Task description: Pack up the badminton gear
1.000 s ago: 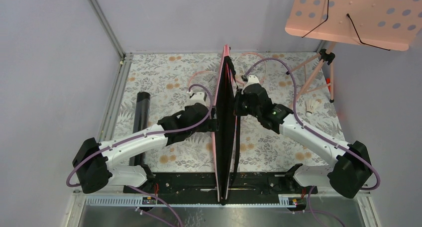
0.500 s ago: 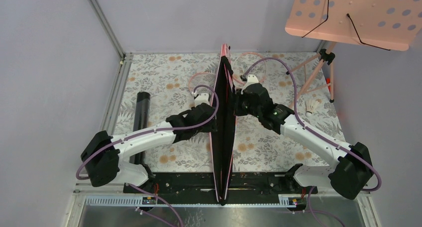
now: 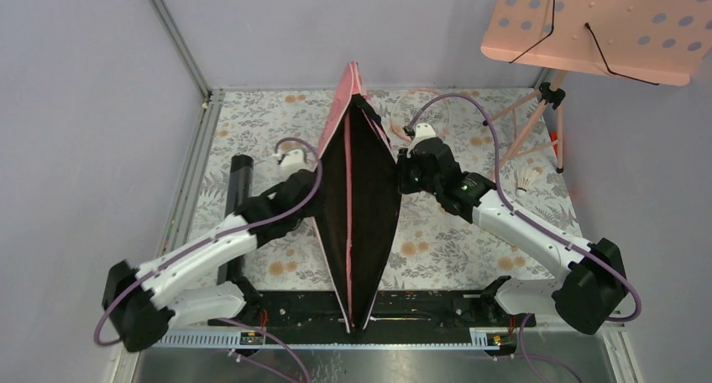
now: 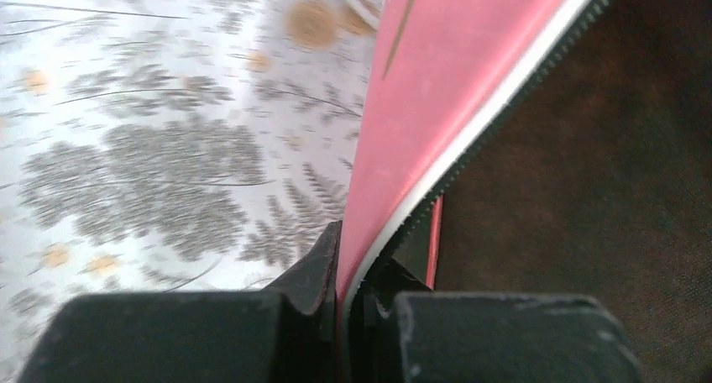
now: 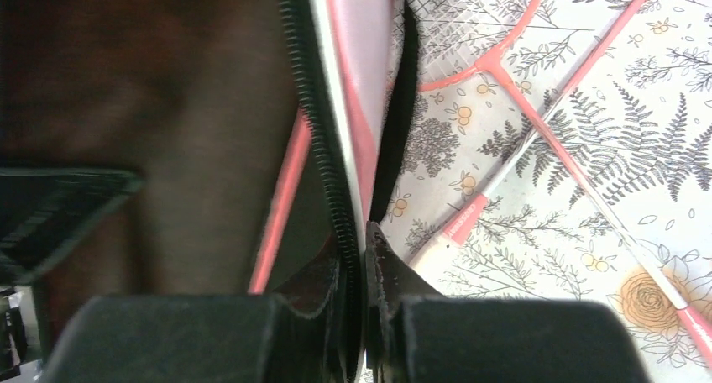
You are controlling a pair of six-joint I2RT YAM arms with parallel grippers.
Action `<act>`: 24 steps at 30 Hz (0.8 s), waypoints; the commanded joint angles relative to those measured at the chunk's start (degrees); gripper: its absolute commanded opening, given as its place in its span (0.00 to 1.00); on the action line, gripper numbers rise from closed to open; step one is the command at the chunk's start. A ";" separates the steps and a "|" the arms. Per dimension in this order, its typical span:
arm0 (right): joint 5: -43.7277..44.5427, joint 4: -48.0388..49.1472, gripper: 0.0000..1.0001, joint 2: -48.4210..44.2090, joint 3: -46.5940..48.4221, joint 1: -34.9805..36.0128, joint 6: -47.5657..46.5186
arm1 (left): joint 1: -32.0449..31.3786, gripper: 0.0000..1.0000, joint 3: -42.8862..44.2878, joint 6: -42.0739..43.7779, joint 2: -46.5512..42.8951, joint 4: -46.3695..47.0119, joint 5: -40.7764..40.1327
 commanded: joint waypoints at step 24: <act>-37.91 12.15 0.70 12.22 6.75 -4.34 -5.72 | 10.49 0.00 -4.19 -2.27 -13.91 -8.96 -8.48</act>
